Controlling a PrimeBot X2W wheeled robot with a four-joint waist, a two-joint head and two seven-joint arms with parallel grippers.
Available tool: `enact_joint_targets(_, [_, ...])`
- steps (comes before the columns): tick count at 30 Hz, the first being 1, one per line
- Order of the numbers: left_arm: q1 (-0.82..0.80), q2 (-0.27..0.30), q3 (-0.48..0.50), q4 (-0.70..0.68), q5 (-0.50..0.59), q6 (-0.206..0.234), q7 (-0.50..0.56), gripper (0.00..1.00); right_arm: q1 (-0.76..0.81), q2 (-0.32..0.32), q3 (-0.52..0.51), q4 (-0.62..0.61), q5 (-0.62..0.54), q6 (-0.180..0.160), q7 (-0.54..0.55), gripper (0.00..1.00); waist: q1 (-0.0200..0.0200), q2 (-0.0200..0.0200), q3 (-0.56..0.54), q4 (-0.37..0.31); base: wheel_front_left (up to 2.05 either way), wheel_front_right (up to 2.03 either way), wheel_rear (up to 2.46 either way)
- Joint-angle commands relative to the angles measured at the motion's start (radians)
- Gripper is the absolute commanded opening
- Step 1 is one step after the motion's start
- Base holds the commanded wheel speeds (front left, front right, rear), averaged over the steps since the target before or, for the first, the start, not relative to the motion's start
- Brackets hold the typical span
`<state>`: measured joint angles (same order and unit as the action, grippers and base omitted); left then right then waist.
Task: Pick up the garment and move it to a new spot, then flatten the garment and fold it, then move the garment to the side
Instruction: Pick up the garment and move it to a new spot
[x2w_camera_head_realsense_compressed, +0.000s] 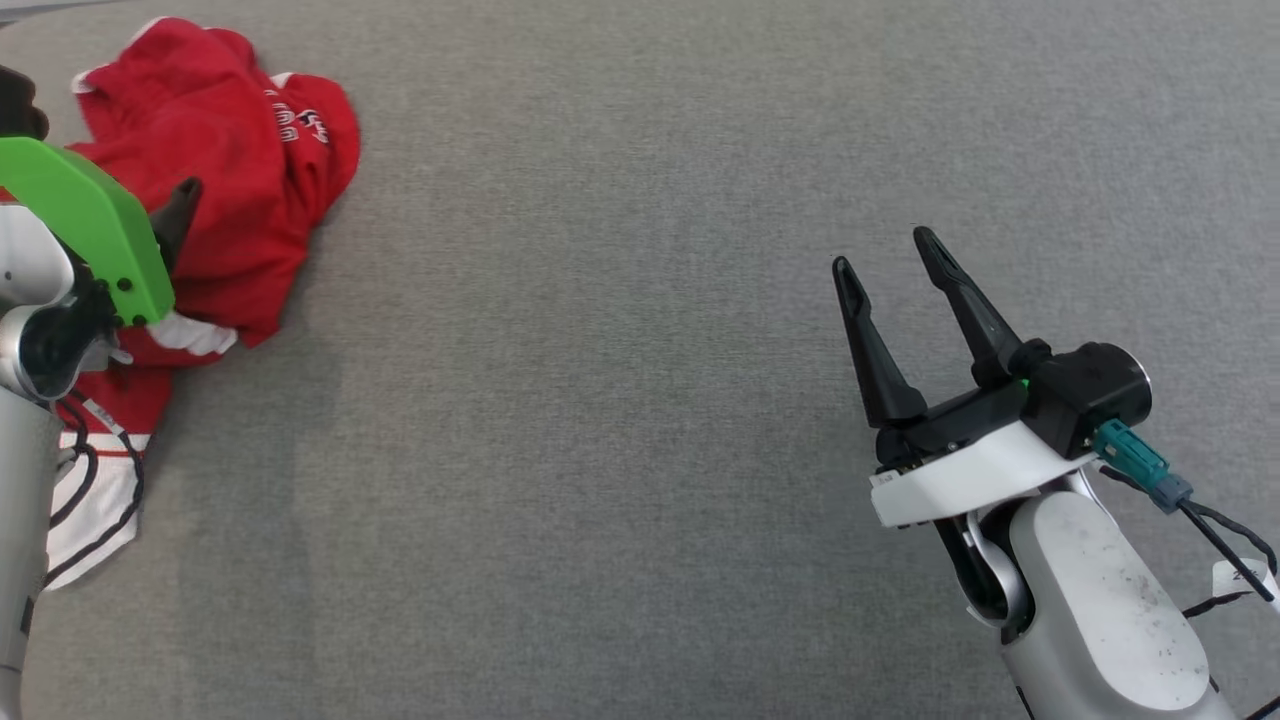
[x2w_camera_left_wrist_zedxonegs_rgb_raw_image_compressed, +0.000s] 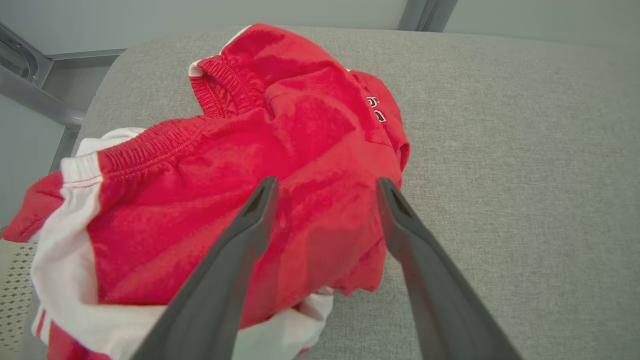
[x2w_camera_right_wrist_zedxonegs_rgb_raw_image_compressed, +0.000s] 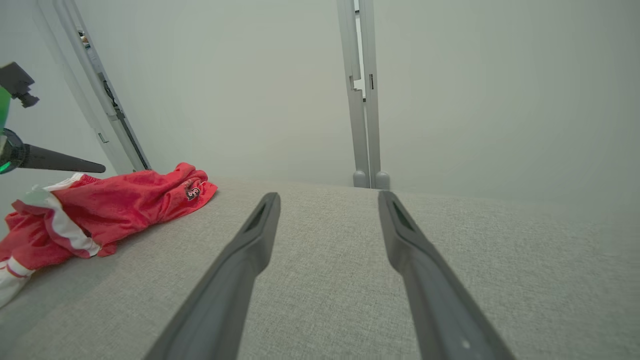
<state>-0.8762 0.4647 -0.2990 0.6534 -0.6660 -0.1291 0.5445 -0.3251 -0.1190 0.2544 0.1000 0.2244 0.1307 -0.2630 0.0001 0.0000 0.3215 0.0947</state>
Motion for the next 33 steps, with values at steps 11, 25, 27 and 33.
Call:
enact_joint_targets(11, [-0.059,0.048,-0.129,0.182,-0.031,-0.001,-0.028,0.0,-0.015,0.003,0.005,-0.005,-0.009,0.0,-0.003,1.0,-0.0001,0.0,0.077,-0.116,0.0,0.0,0.0])
enact_joint_targets(25, [-0.026,0.095,-0.316,0.086,-0.117,-0.001,-0.181,0.0,0.055,0.022,0.006,0.032,0.02,0.0,-0.003,1.0,-0.0001,0.0,-0.123,-0.125,0.0,0.0,0.0])
enact_joint_targets(27, [-0.021,0.102,-0.345,0.042,-0.128,-0.002,-0.195,0.0,0.073,0.026,0.002,0.035,0.026,0.0,-0.003,1.0,-0.0001,0.0,-0.16,-0.136,0.0,0.0,0.0])
enact_joint_targets(33, [-0.022,0.106,-0.412,-0.112,-0.167,-0.002,-0.21,0.0,0.127,0.031,-0.021,0.041,0.038,0.0,-0.003,1.0,-0.0001,0.0,-0.256,-0.184,0.0,0.0,0.0])
